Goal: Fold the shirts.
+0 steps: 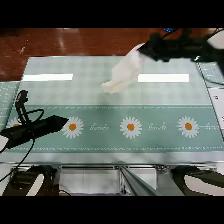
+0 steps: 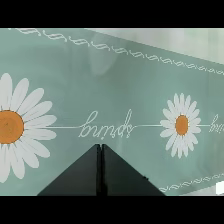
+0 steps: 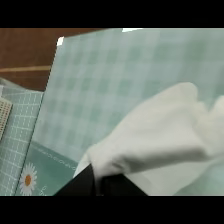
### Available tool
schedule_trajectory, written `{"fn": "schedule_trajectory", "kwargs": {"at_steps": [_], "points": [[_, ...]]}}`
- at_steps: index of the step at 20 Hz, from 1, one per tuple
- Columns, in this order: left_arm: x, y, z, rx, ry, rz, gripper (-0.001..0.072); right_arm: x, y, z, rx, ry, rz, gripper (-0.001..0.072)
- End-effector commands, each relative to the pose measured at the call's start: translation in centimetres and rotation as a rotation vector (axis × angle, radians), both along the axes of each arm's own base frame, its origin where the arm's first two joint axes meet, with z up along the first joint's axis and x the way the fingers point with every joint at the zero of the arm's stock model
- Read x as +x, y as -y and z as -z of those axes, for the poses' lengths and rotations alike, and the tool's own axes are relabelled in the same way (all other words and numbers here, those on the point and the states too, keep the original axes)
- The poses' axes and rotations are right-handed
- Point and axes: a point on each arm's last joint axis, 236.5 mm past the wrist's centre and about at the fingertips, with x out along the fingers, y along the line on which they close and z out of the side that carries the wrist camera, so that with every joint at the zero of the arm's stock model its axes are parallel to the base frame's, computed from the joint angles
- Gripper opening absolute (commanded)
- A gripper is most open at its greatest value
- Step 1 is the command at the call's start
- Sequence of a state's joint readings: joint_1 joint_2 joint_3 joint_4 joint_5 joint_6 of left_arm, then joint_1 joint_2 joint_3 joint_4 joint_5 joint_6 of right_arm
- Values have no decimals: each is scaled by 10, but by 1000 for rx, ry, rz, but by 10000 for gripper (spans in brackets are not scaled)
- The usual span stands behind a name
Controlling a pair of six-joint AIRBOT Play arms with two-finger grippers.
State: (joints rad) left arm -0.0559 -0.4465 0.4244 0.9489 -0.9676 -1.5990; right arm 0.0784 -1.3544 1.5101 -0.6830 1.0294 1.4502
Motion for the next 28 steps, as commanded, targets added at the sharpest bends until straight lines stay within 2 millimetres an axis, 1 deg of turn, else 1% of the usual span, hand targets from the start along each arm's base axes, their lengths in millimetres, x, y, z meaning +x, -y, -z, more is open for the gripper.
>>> {"fn": "schedule_trajectory", "kwargs": {"at_steps": [1, 4, 6, 7, 10, 12, 14, 15, 16, 18, 19, 21, 23, 24, 25, 27, 28], "points": [[0, 0, 0, 0, 1, 1, 25, -1, 76, -40, -56, -13, 101, 21], [0, 0, 0, 0, 1, 1, 25, -13, 151, -58, -78, -23, 239, 21], [0, 0, 0, 0, 1, 1, 25, -30, 198, -64, -84, -45, 333, 21], [0, 0, 0, 0, 1, 1, 25, -40, 219, -65, -91, -60, 375, 21], [0, 0, 0, 0, 1, 1, 25, -76, 268, -63, -136, -122, 478, 21], [0, 0, 0, 0, 1, 1, 25, -106, 293, -52, -200, -194, 522, 21], [0, 0, 0, 0, 1, 1, 25, -144, 321, -26, -318, -341, 584, 21], [0, 0, 0, 0, 1, 1, 25, -158, 332, -17, -335, -391, 640, 20], [0, 0, 0, 0, 1, 1, 25, -170, 336, -7, -333, -436, 666, 20], [2, 0, -1, 0, 8, -4, 25, -210, 348, 28, -348, -600, 729, 20], [3, -1, -2, 0, 13, -7, 25, -233, 357, 44, -370, -675, 784, 20], [6, -2, -3, -1, 26, -16, 25, -280, 372, 68, -397, -800, 894, 20], [8, -3, -4, -1, 33, -22, 25, -333, 381, 91, -449, -952, 997, 21], [8, -3, -5, -1, 35, -23, 25, -356, 382, 101, -478, -1020, 1036, 21], [8, -3, -5, -1, 35, -23, 25, -371, 380, 110, -503, -1069, 1049, 21], [8, -3, -5, 8, 43, -12, 25, -394, 371, 129, -532, -1153, 1041, 21], [8, -3, -5, 9, 43, -12, 25, -409, 369, 136, -549, -1211, 1070, 48]]}}
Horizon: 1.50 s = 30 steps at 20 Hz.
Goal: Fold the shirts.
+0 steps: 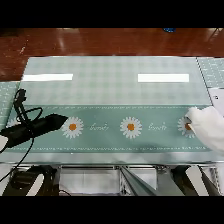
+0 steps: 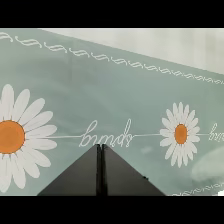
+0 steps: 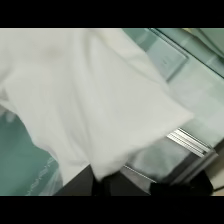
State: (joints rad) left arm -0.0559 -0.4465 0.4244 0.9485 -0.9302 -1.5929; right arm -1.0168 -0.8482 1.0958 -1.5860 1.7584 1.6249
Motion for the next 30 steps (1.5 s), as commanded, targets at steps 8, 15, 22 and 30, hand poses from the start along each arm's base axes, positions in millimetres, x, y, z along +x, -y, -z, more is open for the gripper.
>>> {"fn": "schedule_trajectory", "kwargs": {"at_steps": [8, 15, 22, 30], "points": [[22, 0, -58, 54, 204, 59, 25, 15, 4, 17, -47, 102, 0, 54], [129, 28, -201, 125, 455, 181, 23, 283, -137, -168, -118, 1065, -690, 21], [185, 49, -78, 455, 75, 305, 25, 316, -235, 23, -180, 333, -1149, 21], [175, 39, -13, 378, -166, 262, 25, 311, -219, 71, -185, 146, -1123, 22]]}}
